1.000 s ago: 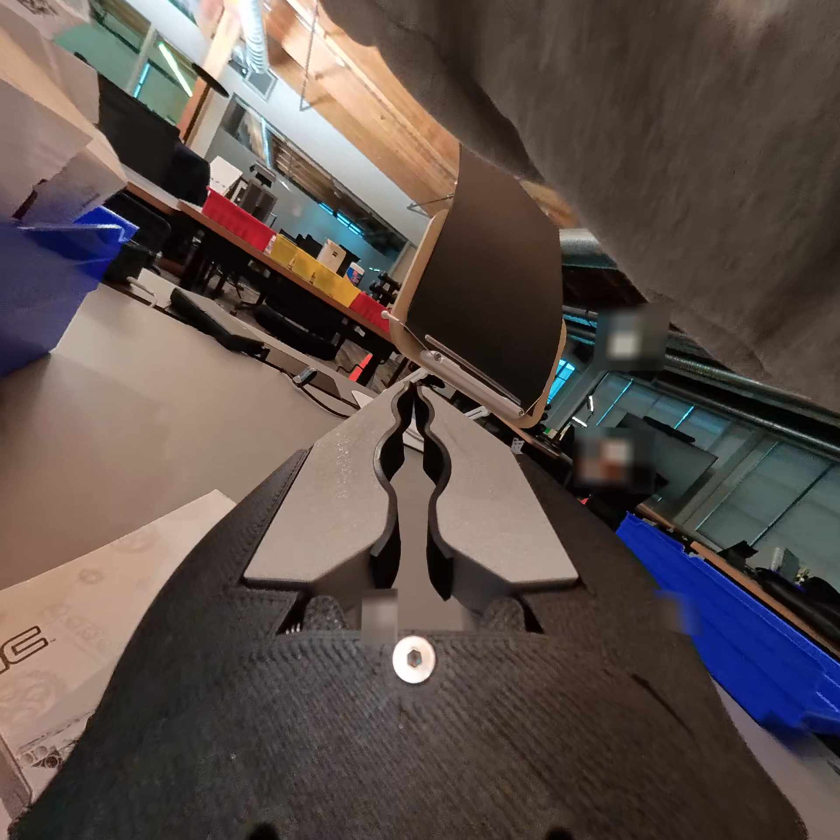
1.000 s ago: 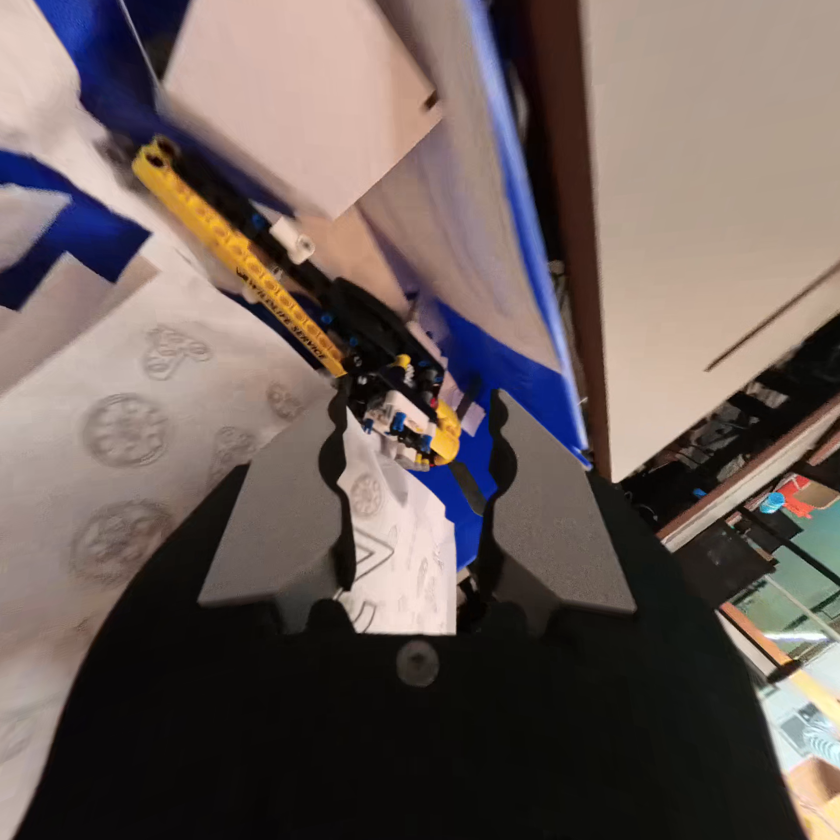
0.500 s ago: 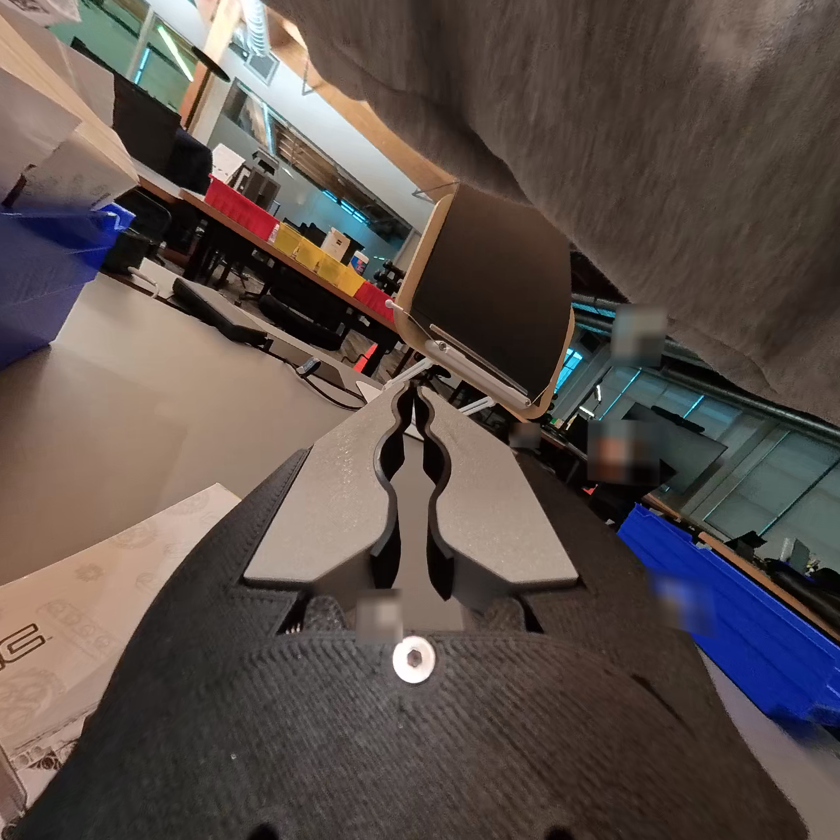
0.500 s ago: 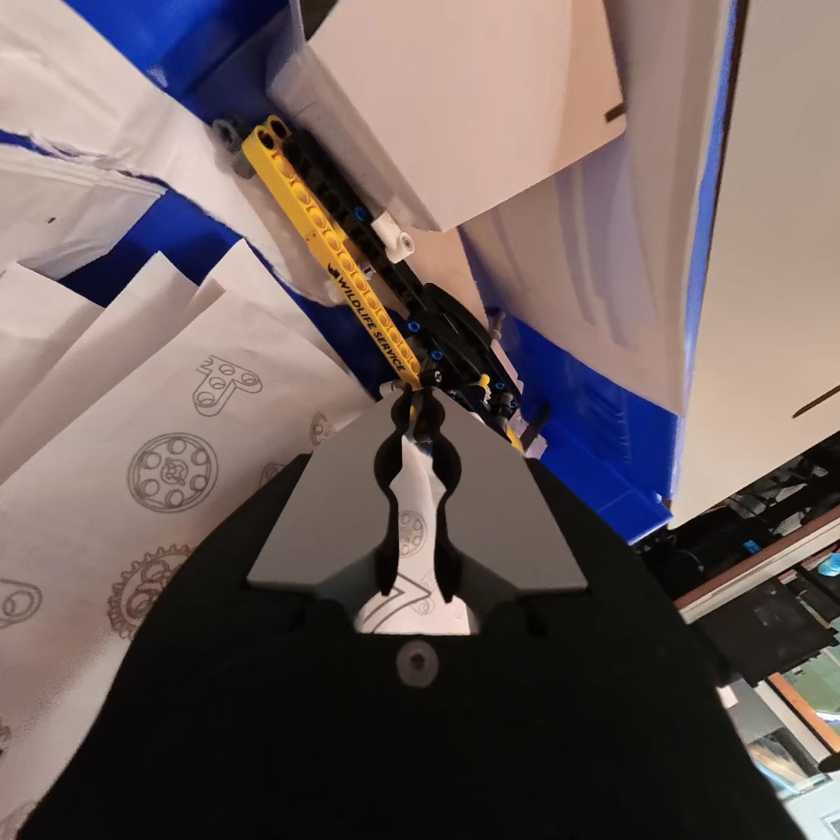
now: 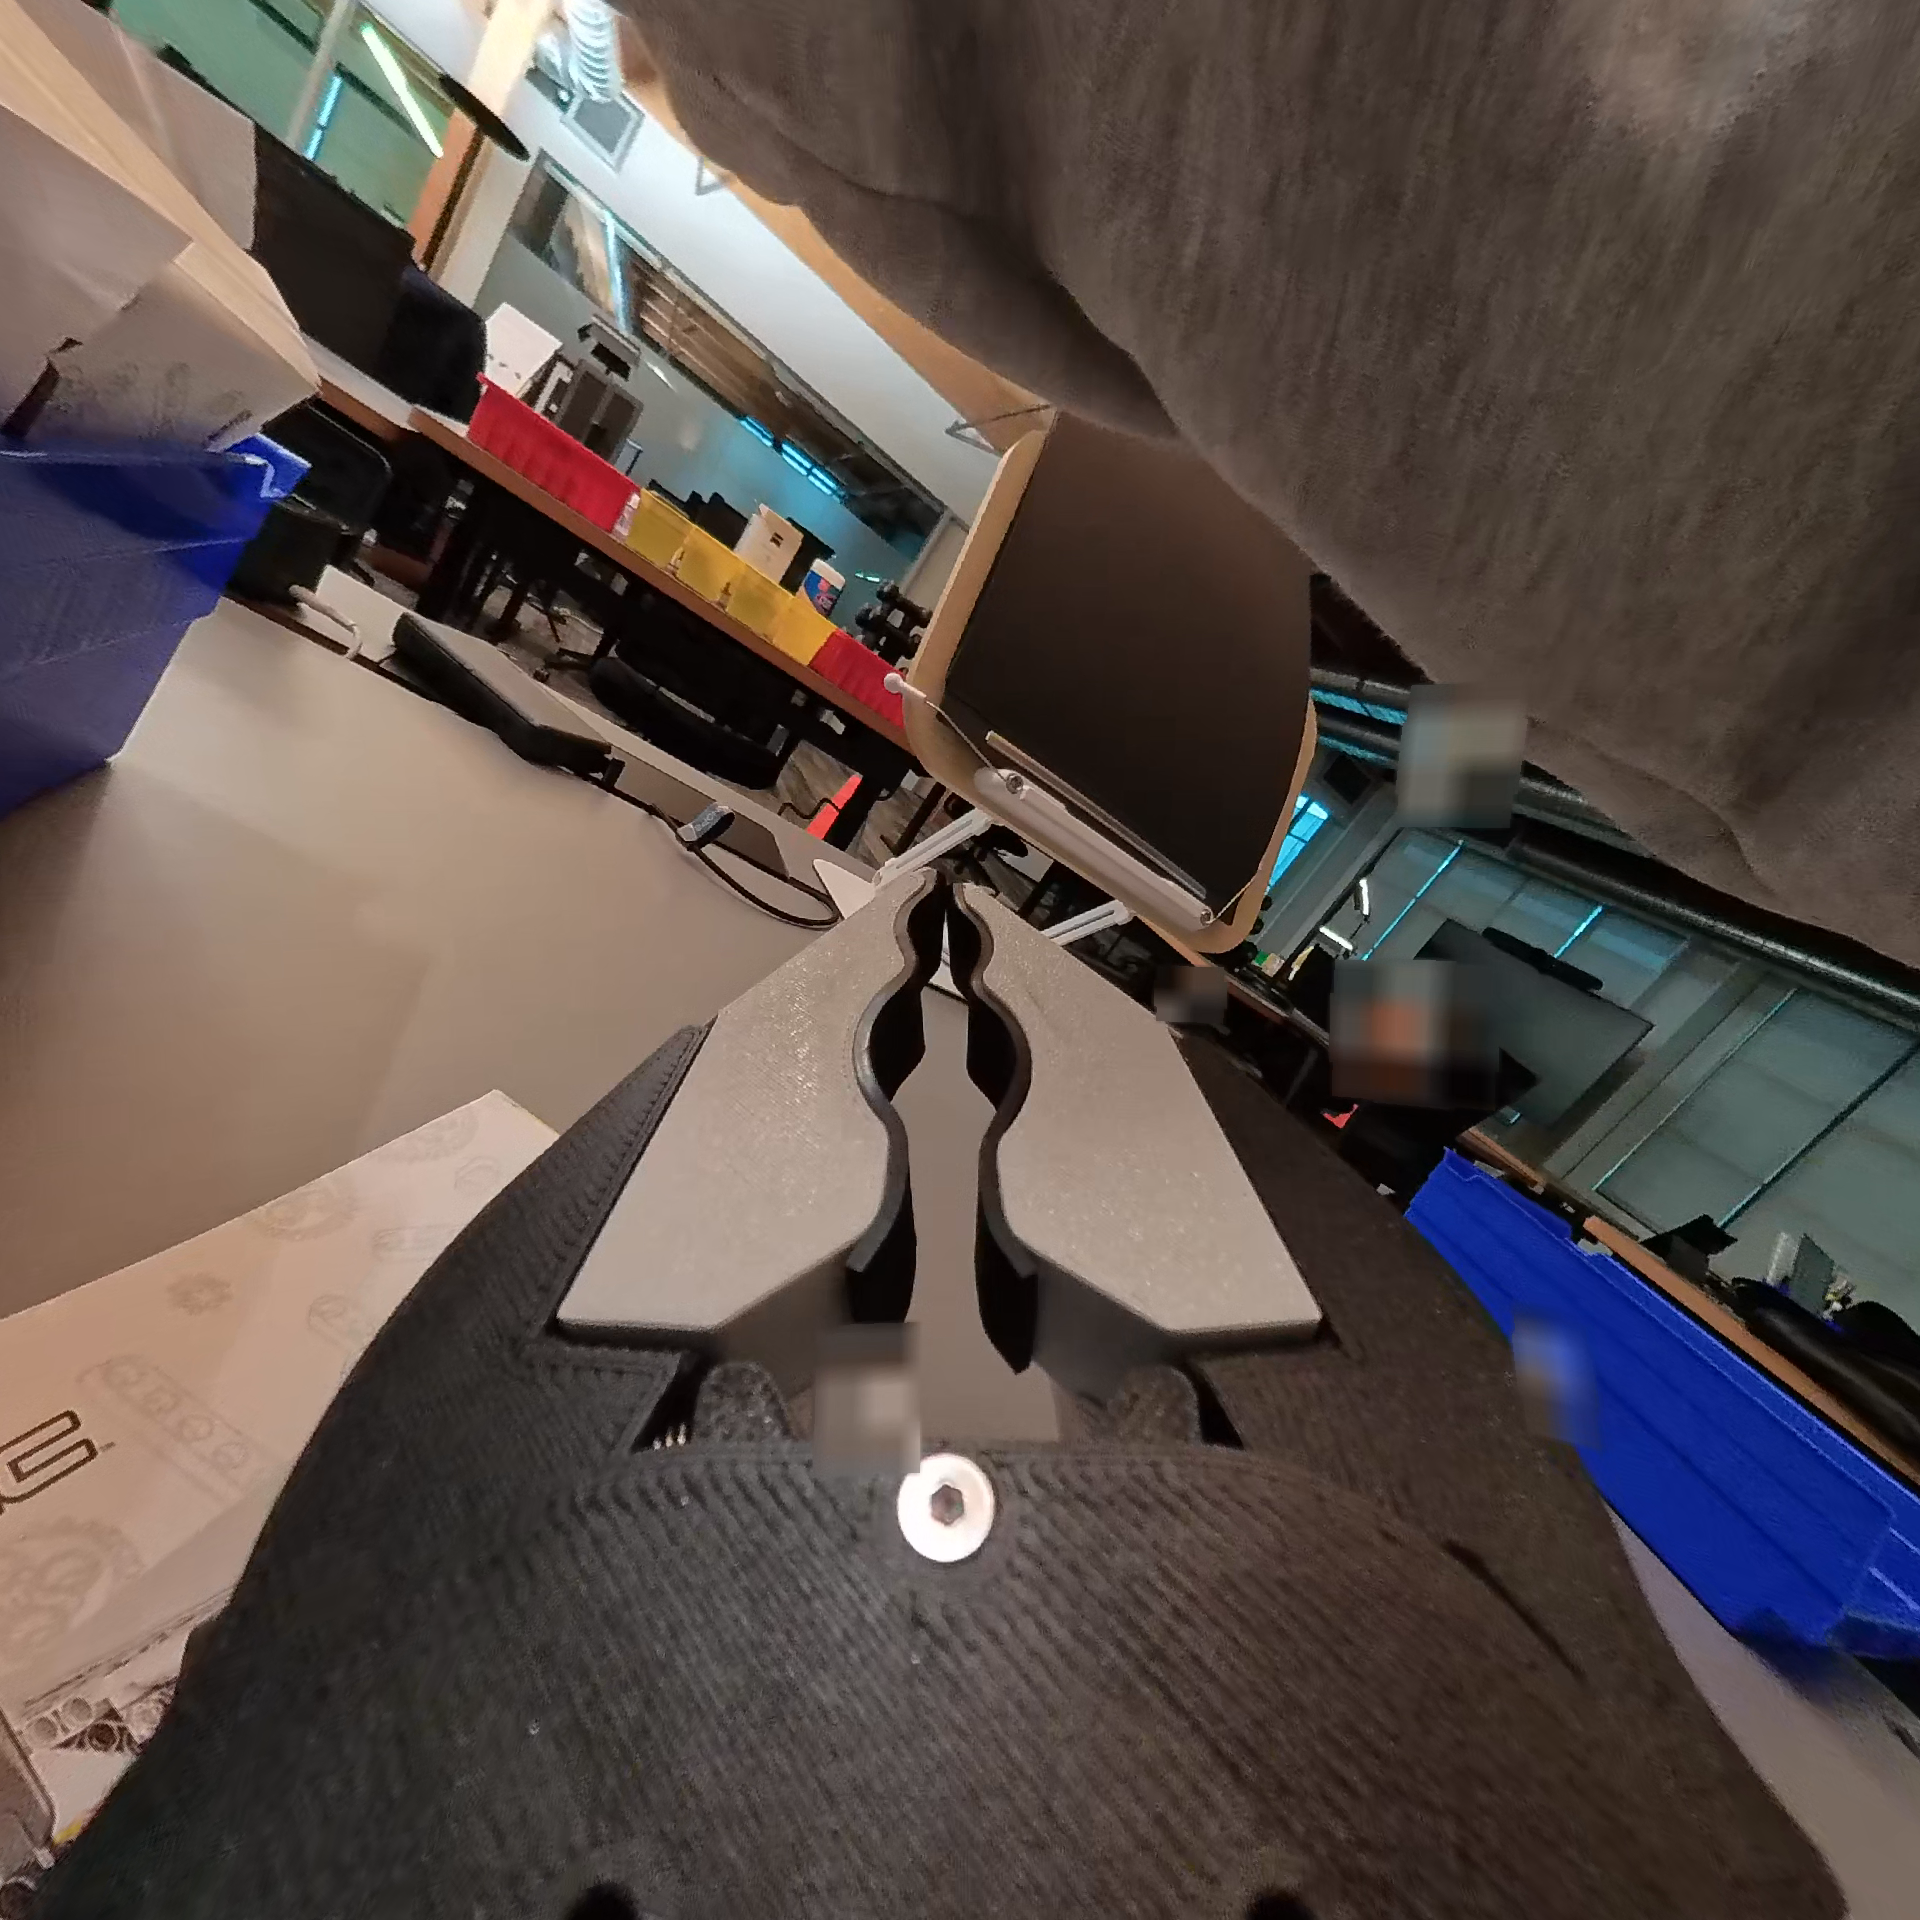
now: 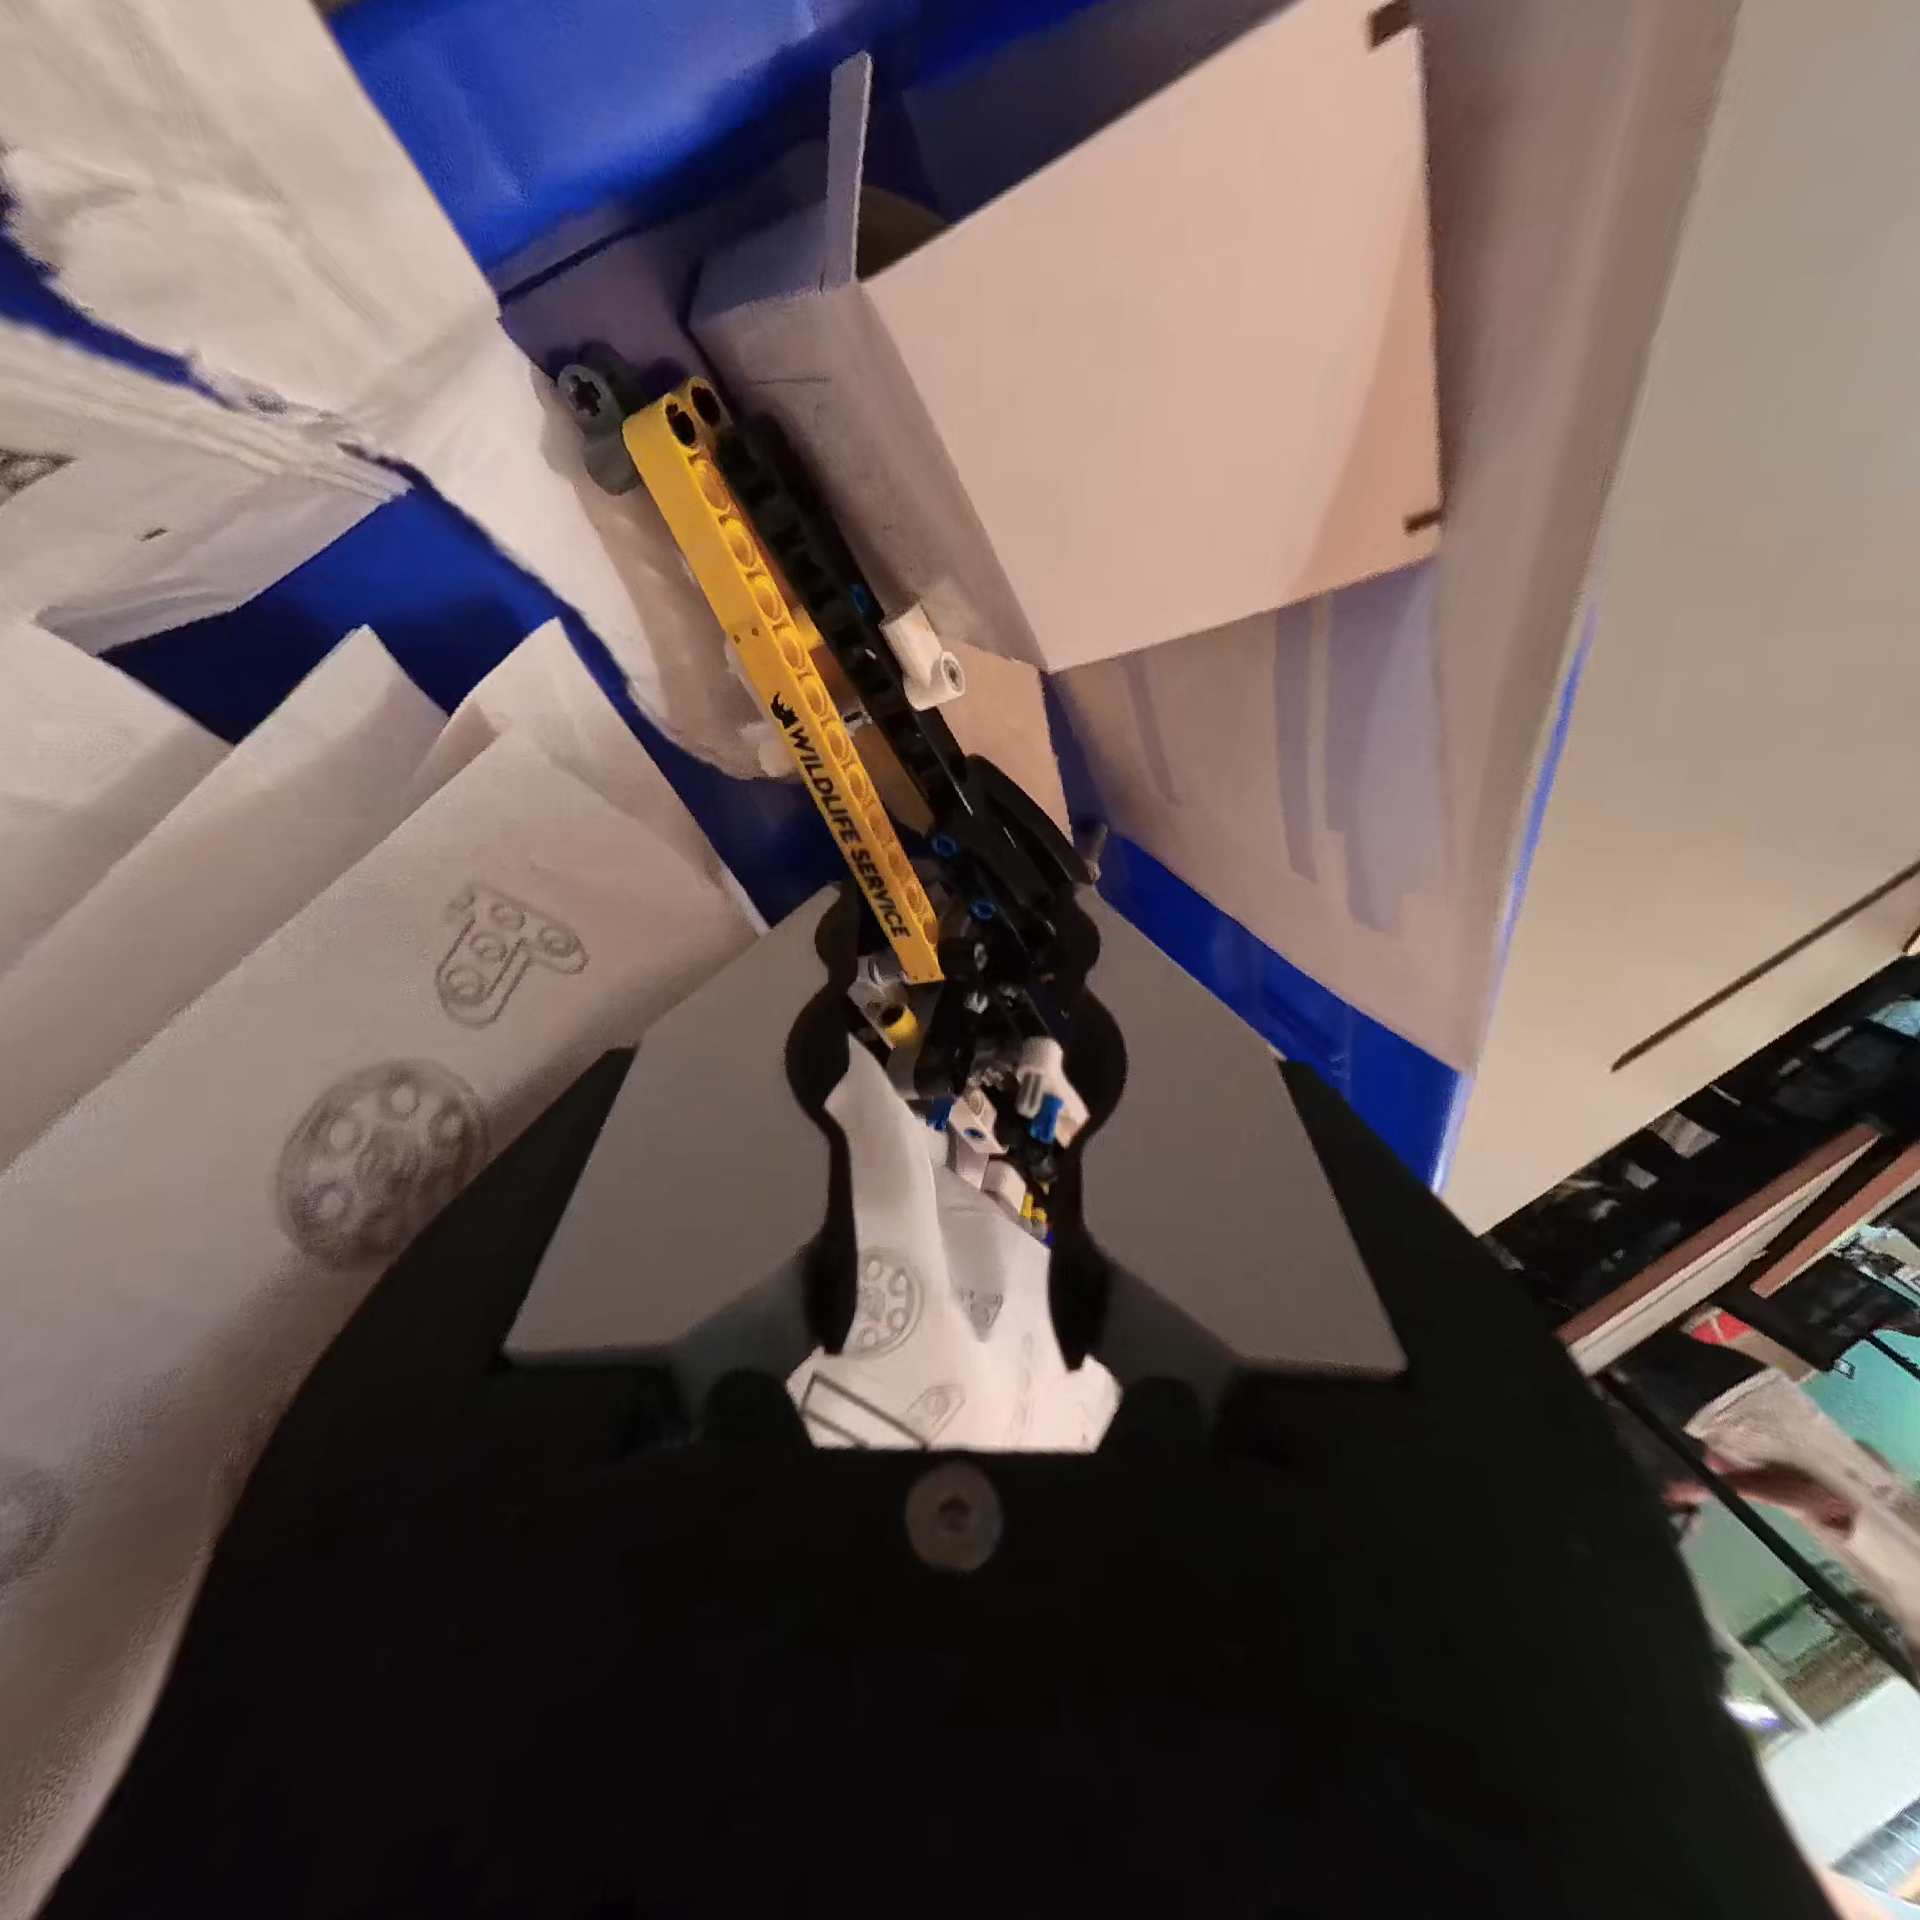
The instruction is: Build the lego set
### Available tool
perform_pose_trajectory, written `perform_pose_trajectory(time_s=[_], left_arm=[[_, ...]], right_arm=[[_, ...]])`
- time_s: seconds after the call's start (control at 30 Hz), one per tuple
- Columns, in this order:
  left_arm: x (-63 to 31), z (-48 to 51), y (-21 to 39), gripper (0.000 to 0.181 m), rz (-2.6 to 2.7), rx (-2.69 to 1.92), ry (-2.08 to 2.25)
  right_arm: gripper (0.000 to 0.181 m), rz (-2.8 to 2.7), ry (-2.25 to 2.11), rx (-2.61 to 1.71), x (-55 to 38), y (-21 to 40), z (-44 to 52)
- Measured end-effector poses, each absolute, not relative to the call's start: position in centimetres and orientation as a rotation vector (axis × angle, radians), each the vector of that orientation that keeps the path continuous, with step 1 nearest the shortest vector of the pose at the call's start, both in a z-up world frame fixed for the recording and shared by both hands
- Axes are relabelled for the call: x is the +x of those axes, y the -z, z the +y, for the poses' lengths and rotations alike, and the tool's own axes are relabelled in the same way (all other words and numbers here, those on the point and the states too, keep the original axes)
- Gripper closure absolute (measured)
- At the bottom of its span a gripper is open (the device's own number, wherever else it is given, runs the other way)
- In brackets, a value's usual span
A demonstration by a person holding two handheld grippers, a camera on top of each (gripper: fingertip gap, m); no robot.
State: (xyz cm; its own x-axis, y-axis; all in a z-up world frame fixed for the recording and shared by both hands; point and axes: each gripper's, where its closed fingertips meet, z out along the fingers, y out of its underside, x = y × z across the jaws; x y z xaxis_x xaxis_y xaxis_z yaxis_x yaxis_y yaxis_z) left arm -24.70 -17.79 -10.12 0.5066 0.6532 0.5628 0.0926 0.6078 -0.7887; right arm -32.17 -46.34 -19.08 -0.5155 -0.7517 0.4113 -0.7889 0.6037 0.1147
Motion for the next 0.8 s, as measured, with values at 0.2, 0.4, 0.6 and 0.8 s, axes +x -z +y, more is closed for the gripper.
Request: perform_pose_trajectory(time_s=[0.2, 0.4, 0.6, 0.8], left_arm=[[-24.8, -17.8, 10.2, 0.181, -1.009, -0.873, -0.386], [-24.8, -17.9, 10.3, 0.181, -1.015, -0.873, -0.384], [-24.9, -17.9, 10.3, 0.181, -1.019, -0.875, -0.39], [-24.9, -18.0, 10.4, 0.181, -1.021, -0.873, -0.39]], right_arm=[[0.138, -2.384, -0.014, 1.284, -32.5, 20.2, -46.8], [0.136, -2.291, 0.052, 1.331, -33.0, 20.9, -47.1], [0.143, -2.167, 0.044, 1.383, -33.4, 20.4, -47.6], [0.153, -2.069, -0.056, 1.419, -34.0, 18.0, -47.5]])
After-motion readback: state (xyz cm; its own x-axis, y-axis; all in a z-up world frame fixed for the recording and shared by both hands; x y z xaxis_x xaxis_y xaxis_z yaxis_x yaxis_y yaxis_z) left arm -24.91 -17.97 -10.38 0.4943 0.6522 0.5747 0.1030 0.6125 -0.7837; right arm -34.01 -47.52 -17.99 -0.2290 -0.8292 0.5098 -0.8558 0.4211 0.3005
